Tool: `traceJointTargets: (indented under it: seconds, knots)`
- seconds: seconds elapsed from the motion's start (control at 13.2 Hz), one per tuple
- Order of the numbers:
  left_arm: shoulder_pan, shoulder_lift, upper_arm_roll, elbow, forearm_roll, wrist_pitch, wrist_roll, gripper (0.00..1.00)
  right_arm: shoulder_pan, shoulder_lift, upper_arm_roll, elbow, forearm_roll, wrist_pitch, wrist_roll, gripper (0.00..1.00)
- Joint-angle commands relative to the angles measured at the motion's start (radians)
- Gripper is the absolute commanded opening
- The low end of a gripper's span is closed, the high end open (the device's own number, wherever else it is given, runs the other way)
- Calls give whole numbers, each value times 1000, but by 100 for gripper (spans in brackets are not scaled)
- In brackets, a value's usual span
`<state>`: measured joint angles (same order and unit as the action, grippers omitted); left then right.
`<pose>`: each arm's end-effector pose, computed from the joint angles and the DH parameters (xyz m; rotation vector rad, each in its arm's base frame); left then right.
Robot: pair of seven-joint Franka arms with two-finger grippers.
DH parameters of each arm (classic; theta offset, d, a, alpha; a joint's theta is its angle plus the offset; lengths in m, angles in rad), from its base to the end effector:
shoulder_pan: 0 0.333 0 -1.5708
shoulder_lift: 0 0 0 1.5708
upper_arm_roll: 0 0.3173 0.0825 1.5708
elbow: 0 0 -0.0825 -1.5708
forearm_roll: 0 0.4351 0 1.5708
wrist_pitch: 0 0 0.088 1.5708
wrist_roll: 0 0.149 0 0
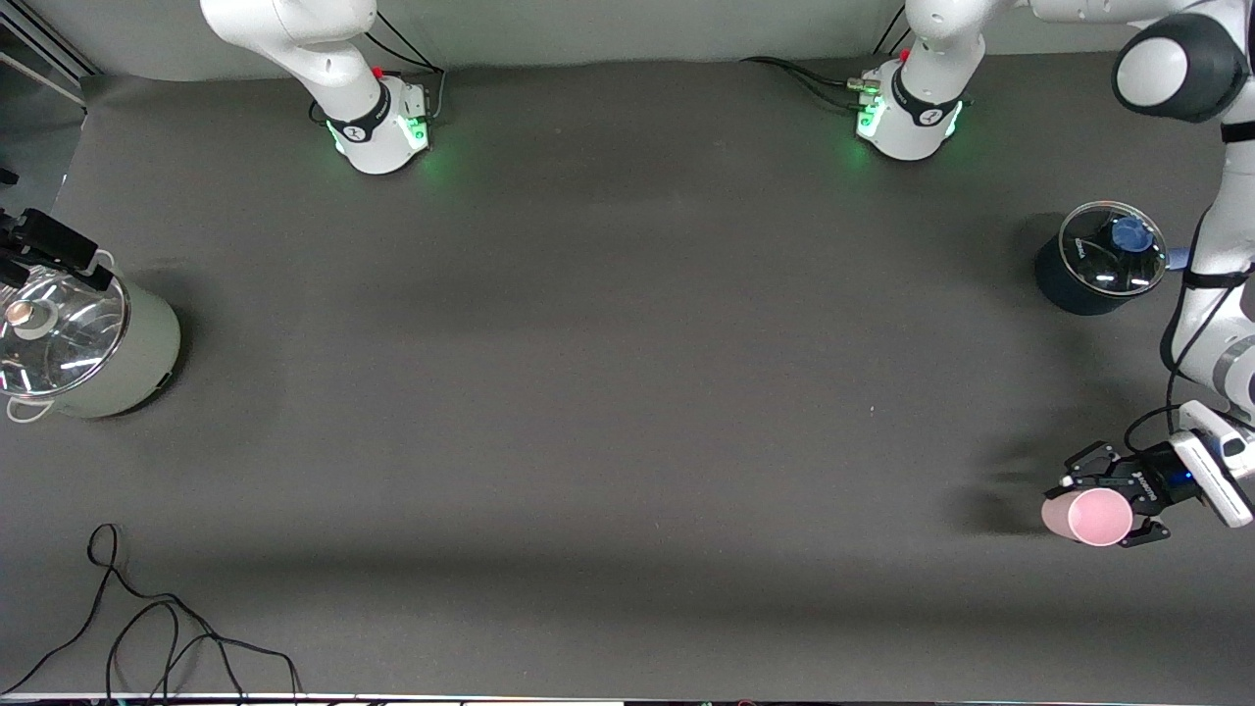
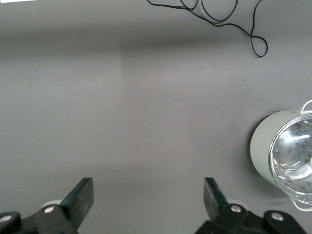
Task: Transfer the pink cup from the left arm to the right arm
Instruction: 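Lift the pink cup with the left gripper toward the table middle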
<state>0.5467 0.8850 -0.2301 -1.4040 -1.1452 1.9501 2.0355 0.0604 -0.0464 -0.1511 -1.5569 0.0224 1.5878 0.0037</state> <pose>0.7478 0.1743 0.1530 1.9066 -1.0190 1.1660 0.5941 -0.0526 0.6203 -3.1098 0.1463 -0.1214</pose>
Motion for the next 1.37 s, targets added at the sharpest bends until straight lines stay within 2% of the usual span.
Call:
traceJointTargets:
  seconds: [0.0,0.15,0.38,0.46,0.61,0.99,1.29]
  knots:
    - [-2,-223,-85,-260,-50,154,-61,26,-2,-3,-2,3,11,-8,-19,100]
    - [-4,-314,-164,-366,-134,258,-64,26,-2,-3,-4,3,13,-8,-21,100]
    - [-2,-421,-323,-482,-261,395,-66,26,-2,-3,-4,3,11,-8,-21,100]
    - [-2,-448,-380,-512,-298,436,-66,26,-2,-3,-4,3,11,-8,-21,100]
    - [-1,-503,-534,-571,-396,611,-66,27,-2,-3,-4,3,11,-8,-19,100]
    - [-4,-521,-926,-590,-602,1079,-70,30,-4,-3,-4,1,11,-8,-17,100]
    - [-23,-524,-1078,-589,-625,1234,-129,31,-4,-3,-4,1,11,-14,-19,100]
